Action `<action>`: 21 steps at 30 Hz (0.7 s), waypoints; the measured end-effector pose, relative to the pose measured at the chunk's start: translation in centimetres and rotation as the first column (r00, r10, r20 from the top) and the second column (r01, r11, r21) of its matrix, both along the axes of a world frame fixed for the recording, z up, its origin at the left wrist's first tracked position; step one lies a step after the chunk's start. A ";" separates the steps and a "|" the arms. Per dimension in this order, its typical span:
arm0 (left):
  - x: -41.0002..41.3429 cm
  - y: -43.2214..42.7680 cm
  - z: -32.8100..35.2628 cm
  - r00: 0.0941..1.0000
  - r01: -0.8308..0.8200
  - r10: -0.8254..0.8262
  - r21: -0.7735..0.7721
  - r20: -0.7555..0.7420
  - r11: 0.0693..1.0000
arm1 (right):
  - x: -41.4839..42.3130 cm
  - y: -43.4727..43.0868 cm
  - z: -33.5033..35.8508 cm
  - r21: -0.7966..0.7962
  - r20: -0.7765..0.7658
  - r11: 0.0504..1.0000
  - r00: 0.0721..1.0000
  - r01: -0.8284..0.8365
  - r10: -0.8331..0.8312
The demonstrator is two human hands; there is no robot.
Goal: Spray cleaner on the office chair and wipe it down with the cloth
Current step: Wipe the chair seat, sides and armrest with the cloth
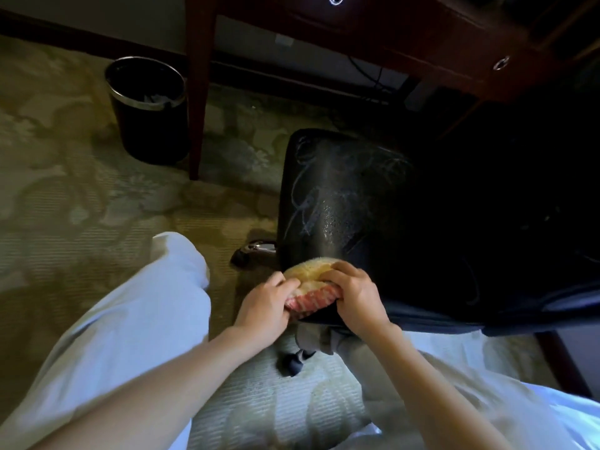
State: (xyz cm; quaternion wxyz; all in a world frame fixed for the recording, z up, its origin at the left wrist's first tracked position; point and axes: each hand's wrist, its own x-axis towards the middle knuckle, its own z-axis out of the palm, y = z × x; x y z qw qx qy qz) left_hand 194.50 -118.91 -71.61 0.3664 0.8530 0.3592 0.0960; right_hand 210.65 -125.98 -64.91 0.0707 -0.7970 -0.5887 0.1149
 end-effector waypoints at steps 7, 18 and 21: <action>-0.8 -4.8 0.6 0.989 0.146 -0.149 -0.083 -0.020 0.986 | -1.0 -7.0 -0.5 -0.159 -0.024 0.985 0.998 0.061 -0.065; 0.3 -9.4 1.5 0.974 0.225 -0.225 -0.048 0.018 0.973 | 0.5 -13.2 0.2 -0.041 -0.080 0.998 0.996 0.040 -0.043; 1.2 -7.7 2.7 0.977 0.199 -0.202 0.056 0.064 0.978 | 1.2 -12.4 1.5 0.033 -0.034 0.997 0.997 0.077 -0.075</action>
